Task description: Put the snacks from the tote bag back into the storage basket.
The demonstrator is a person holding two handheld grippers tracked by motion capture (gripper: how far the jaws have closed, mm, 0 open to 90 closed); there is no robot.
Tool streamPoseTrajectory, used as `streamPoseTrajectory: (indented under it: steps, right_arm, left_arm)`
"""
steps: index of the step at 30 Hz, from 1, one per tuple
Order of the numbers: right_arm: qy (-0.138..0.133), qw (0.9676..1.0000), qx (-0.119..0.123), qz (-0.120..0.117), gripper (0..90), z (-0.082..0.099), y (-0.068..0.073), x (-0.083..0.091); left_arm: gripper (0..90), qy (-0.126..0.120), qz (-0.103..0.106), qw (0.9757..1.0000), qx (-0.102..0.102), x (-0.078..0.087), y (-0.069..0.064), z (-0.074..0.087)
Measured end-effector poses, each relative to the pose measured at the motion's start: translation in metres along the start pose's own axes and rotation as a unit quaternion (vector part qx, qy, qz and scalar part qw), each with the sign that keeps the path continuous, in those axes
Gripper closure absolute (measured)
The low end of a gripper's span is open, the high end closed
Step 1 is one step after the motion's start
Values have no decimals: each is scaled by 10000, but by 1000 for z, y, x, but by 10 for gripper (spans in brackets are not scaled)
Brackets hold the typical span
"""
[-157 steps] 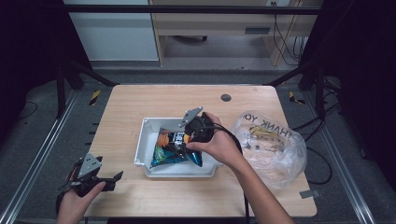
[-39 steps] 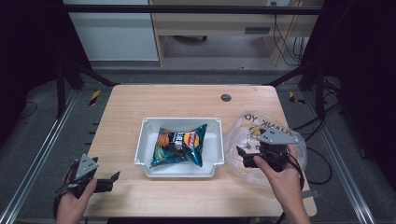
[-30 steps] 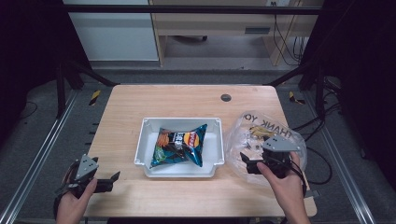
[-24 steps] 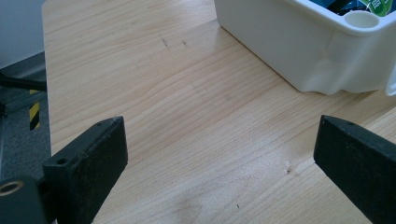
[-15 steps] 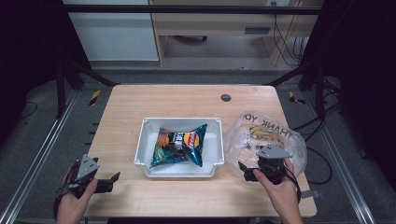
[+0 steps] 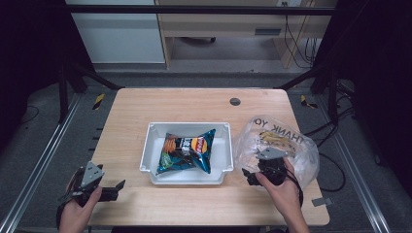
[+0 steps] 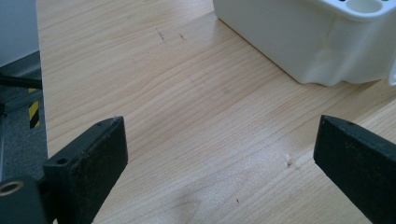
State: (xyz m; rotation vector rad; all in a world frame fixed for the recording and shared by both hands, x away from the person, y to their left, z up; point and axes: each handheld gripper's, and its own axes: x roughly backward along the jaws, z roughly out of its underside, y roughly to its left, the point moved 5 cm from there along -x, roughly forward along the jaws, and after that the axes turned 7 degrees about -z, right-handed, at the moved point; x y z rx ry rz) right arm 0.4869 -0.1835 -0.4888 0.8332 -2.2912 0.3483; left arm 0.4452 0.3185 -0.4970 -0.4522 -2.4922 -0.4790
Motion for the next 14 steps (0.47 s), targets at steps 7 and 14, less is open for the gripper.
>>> streamPoseTrajectory:
  steps: [7,14]
  right_arm:
    - [158,9998,88,100,92,12,3,-4]
    - [26,9995,111,283,97,25,3,-6]
  left_arm:
    - [25,41,23,10000,-27,-2,-1,0]
    - [25,24,21,10000,-10,-1,-1,0]
